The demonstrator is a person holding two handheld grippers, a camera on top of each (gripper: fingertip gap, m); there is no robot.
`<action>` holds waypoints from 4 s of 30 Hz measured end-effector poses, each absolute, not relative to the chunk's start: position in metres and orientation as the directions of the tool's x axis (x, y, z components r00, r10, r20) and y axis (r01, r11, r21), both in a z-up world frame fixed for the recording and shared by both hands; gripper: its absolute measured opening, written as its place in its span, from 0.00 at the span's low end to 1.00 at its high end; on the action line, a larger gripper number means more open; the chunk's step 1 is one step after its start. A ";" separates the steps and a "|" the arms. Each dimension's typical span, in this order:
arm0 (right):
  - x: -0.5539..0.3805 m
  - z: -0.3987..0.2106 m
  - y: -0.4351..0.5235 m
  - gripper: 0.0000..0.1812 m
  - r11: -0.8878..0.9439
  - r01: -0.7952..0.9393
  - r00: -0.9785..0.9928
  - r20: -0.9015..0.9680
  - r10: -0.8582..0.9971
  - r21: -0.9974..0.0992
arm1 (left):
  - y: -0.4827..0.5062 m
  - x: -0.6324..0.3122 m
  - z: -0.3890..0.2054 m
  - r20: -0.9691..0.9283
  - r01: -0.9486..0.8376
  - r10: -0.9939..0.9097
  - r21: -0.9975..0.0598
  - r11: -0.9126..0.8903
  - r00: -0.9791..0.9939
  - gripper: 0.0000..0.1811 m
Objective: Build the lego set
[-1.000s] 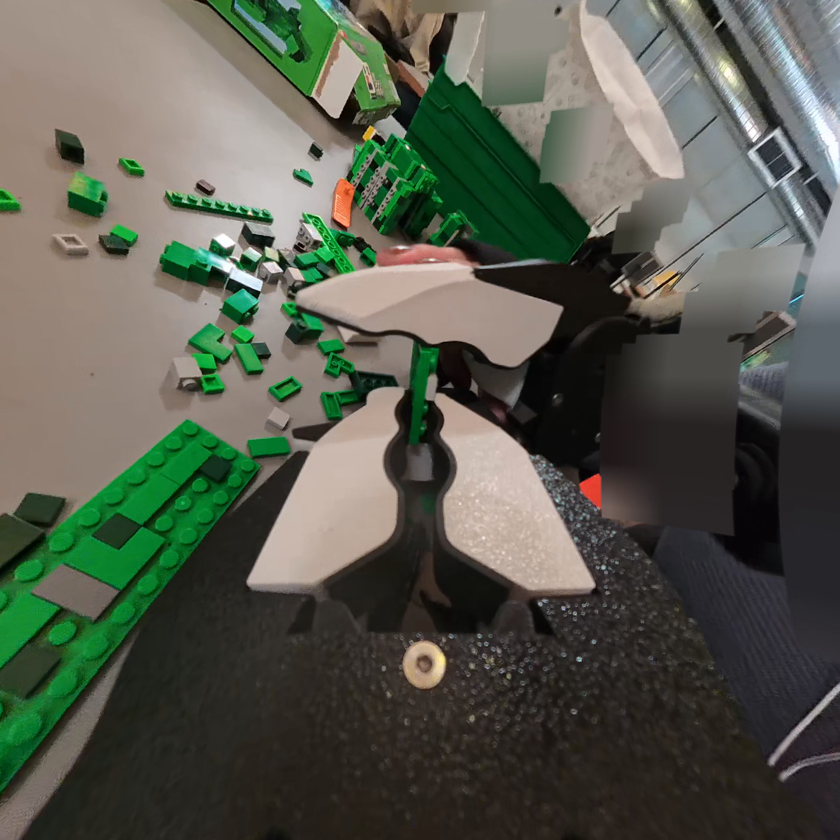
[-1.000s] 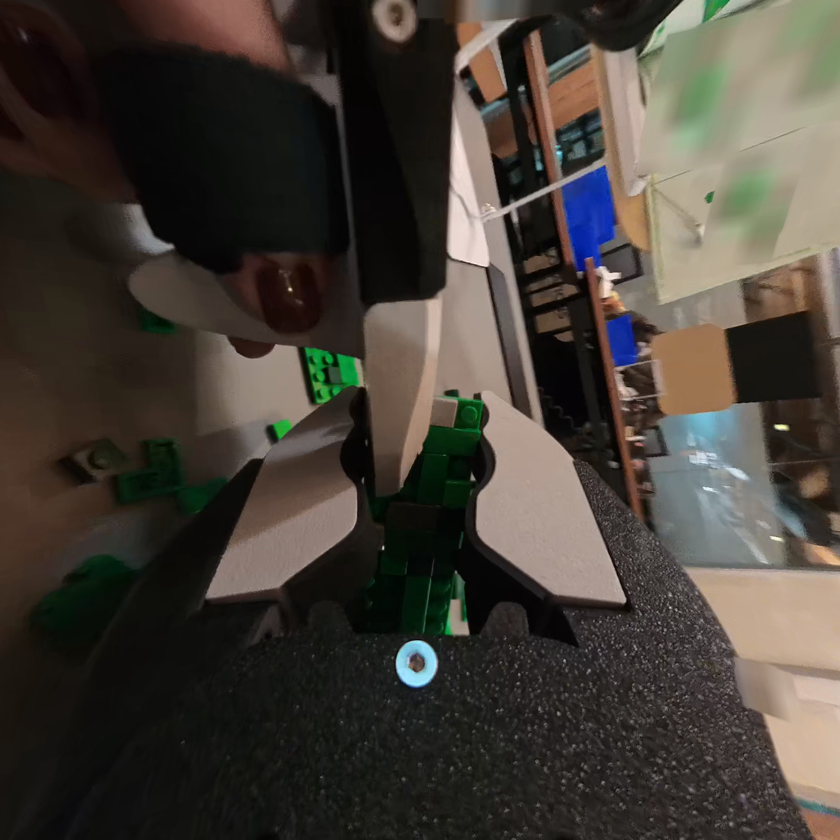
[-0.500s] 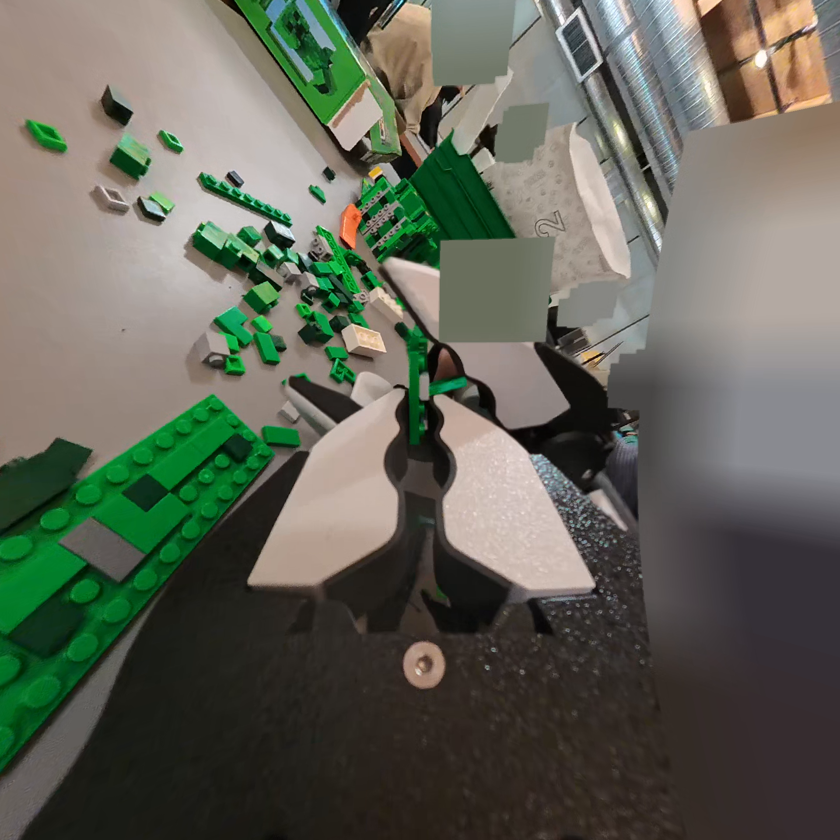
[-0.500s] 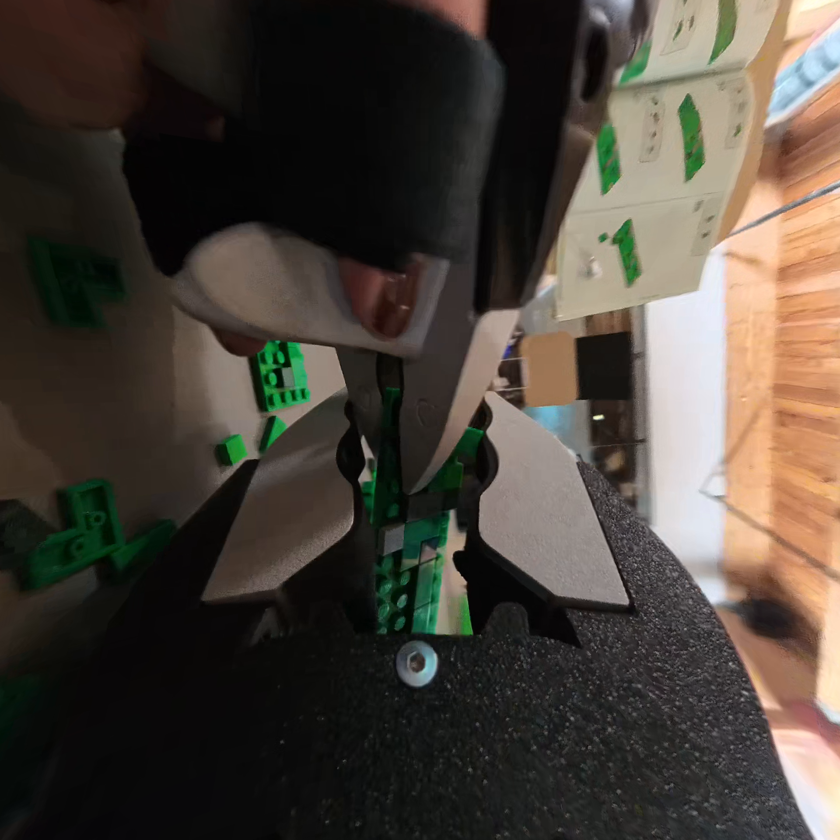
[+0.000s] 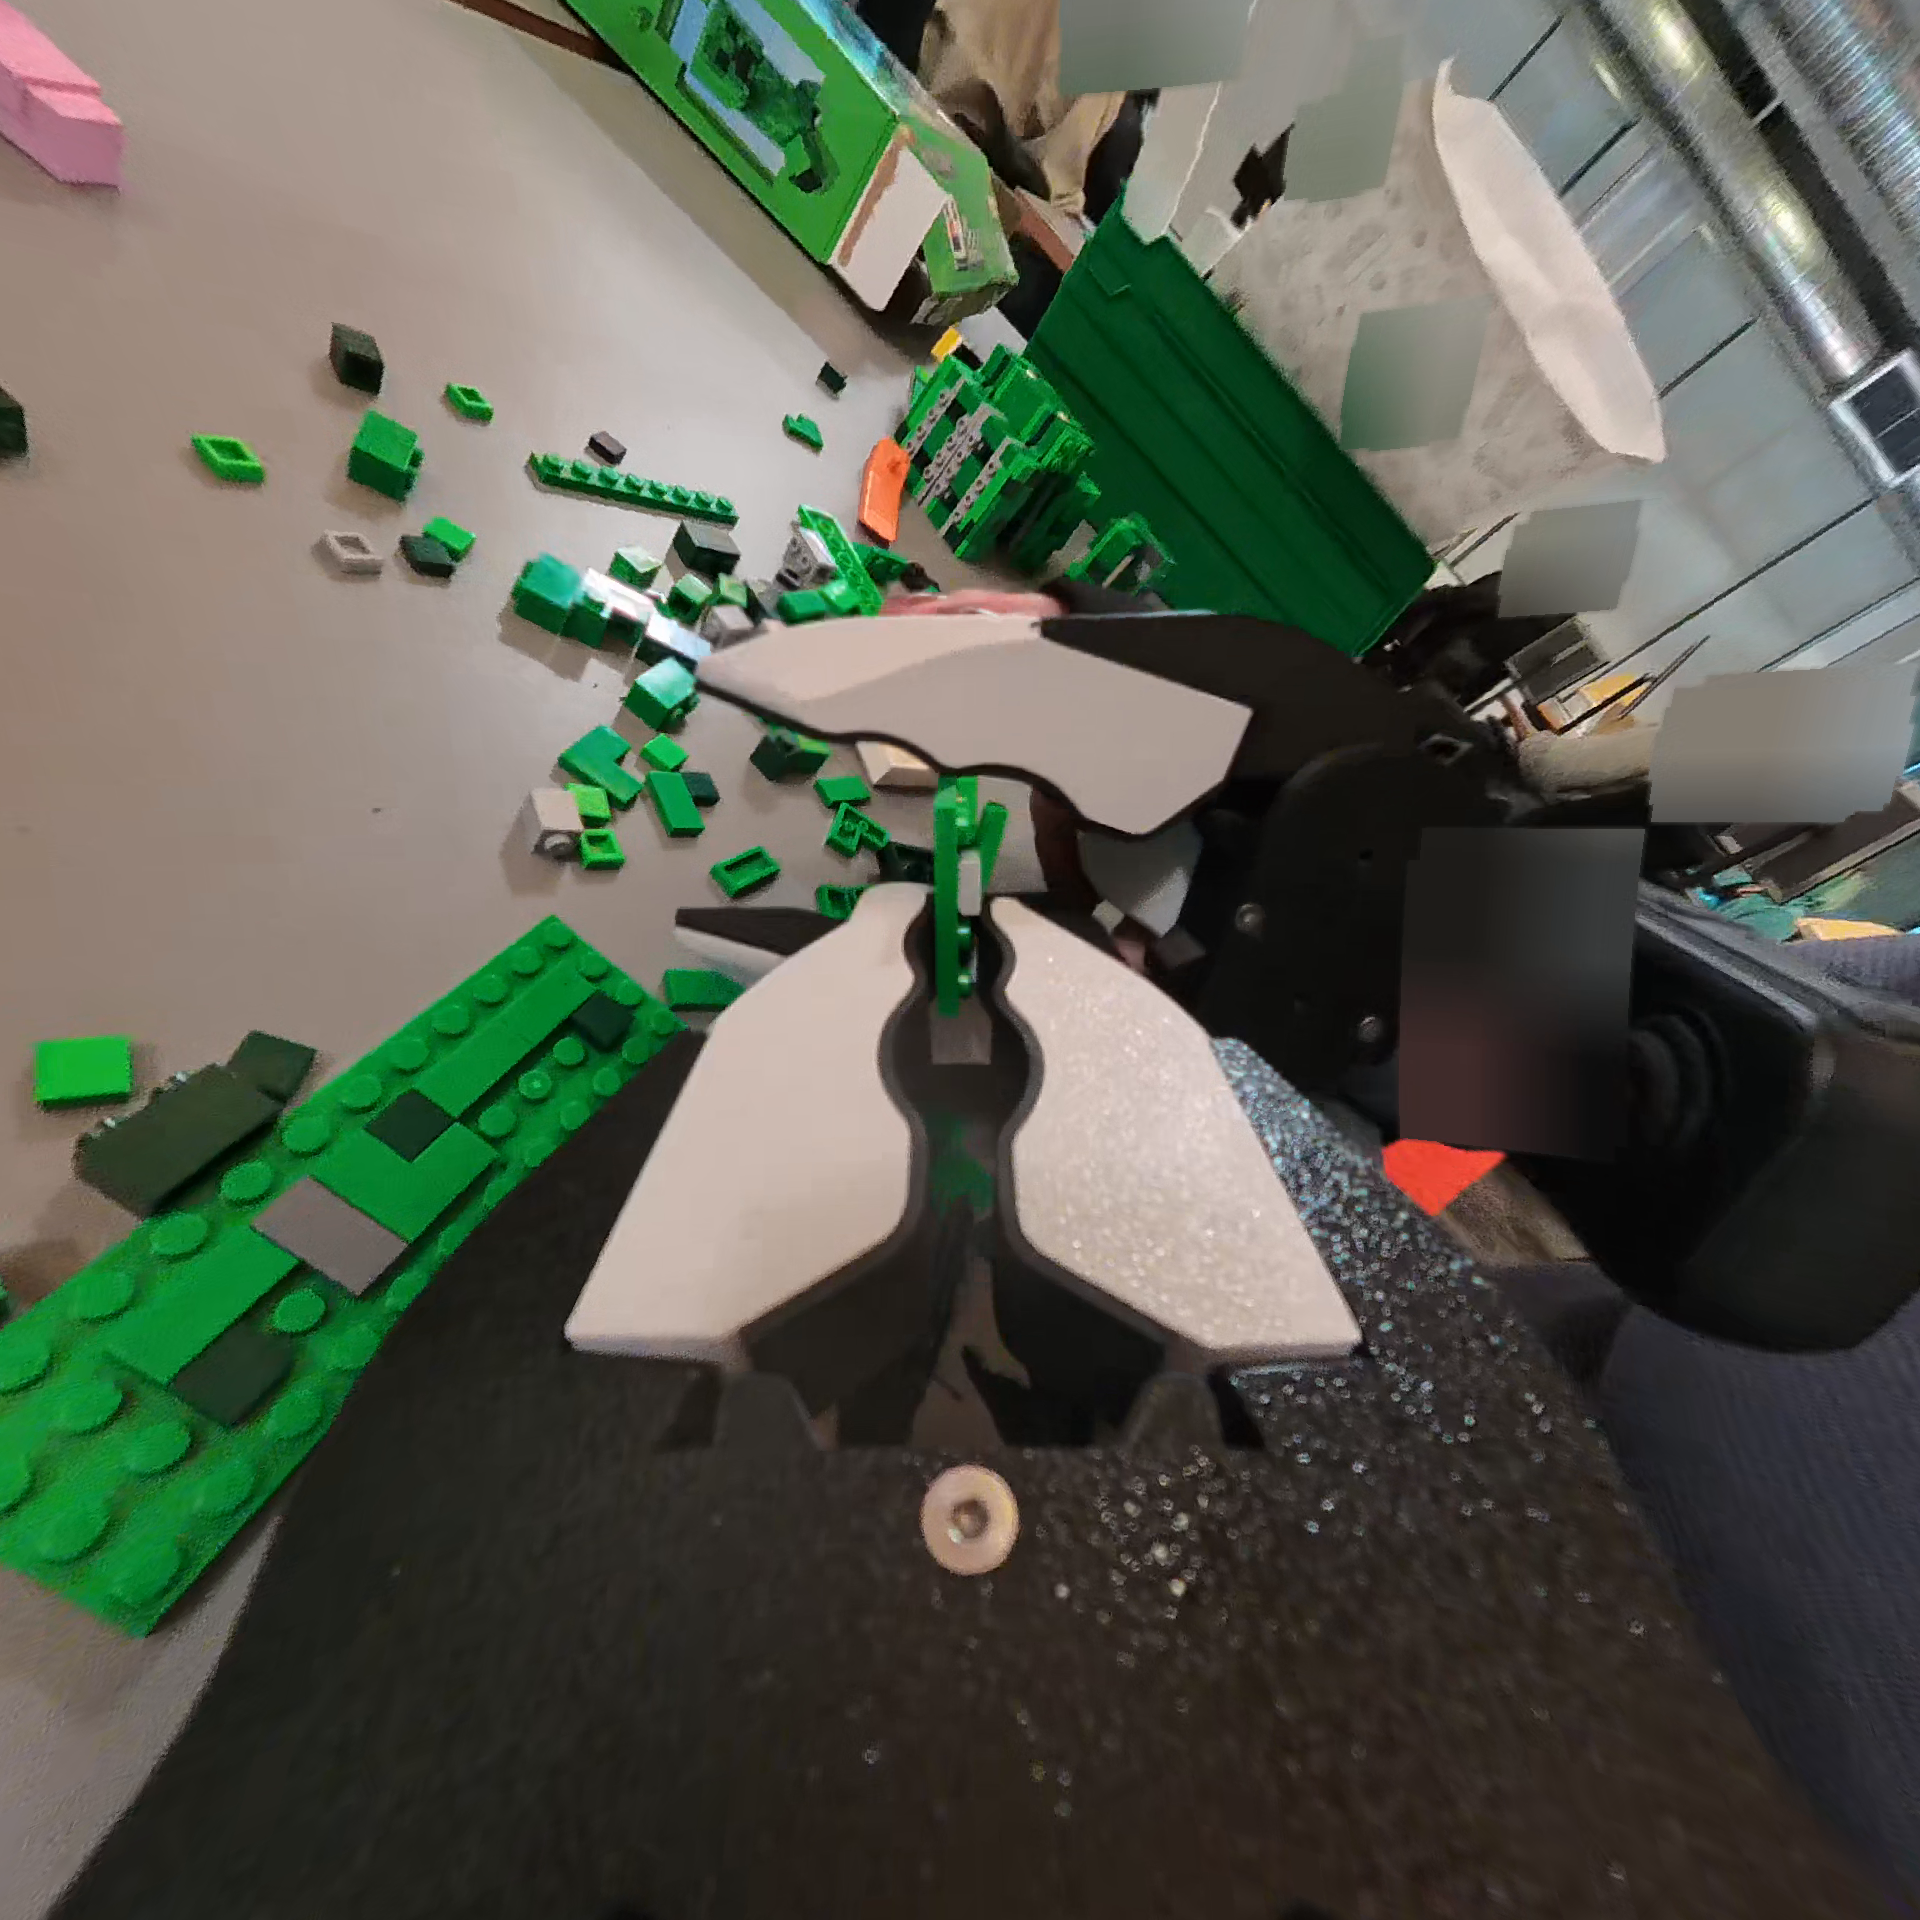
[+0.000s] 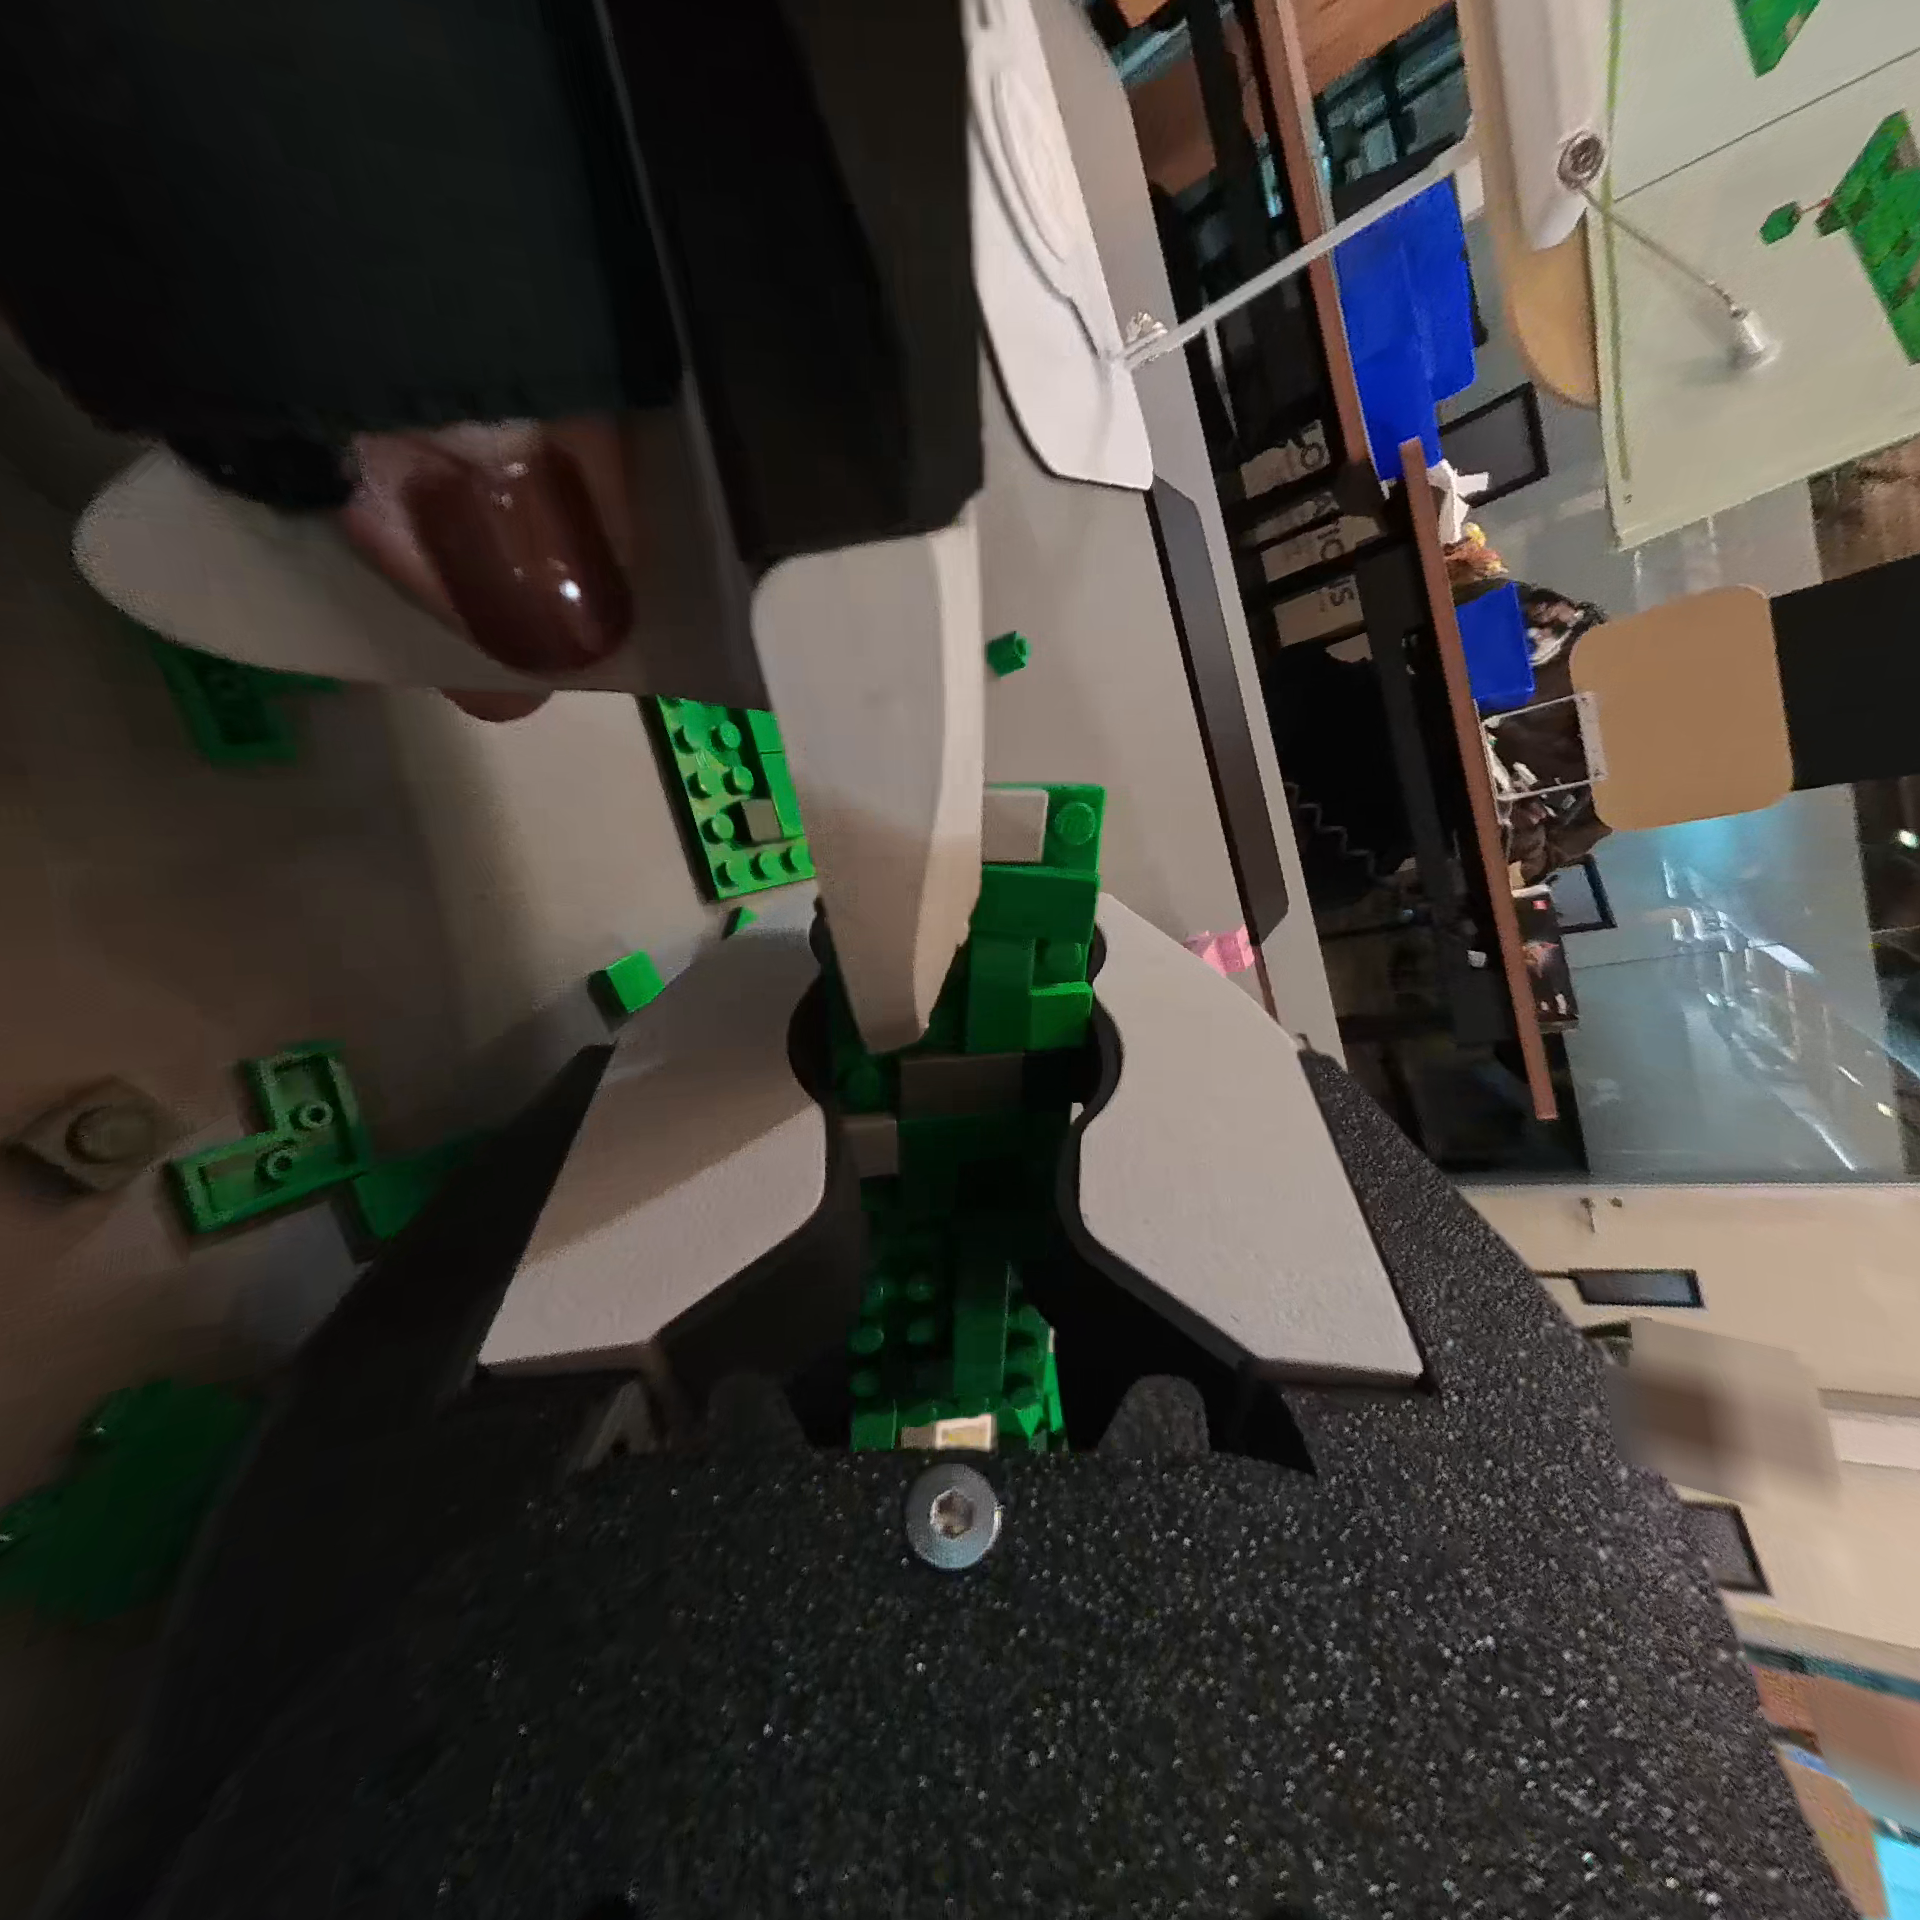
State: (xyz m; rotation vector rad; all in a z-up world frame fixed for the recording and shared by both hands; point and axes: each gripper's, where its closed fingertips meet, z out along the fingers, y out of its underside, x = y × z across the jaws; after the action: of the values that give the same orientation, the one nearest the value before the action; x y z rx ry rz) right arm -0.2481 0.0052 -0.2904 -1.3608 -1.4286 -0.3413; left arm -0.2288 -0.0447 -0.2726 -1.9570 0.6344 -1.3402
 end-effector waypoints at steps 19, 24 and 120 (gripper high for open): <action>-0.246 -0.263 0.021 0.21 0.369 0.929 0.019 0.999 0.043 -0.033 | -0.038 -0.232 -0.272 0.806 0.109 -0.542 -0.577 -0.810 0.237 0.03; -0.245 -0.273 0.022 0.21 0.370 0.912 0.109 0.973 0.204 -0.180 | -0.037 -0.230 -0.272 0.721 0.082 -0.621 -0.670 -0.737 0.308 0.05; -0.217 -0.279 0.006 0.28 0.535 0.813 -0.004 0.916 0.401 -0.230 | -0.037 -0.239 -0.267 0.823 0.123 -0.538 -0.562 -0.818 0.184 0.03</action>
State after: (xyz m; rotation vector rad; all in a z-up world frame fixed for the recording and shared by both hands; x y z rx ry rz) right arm -0.2175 0.0056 -0.2785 -1.0524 -1.6188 -0.4449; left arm -0.2388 -0.0374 -0.2672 -1.9514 0.3878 -1.6809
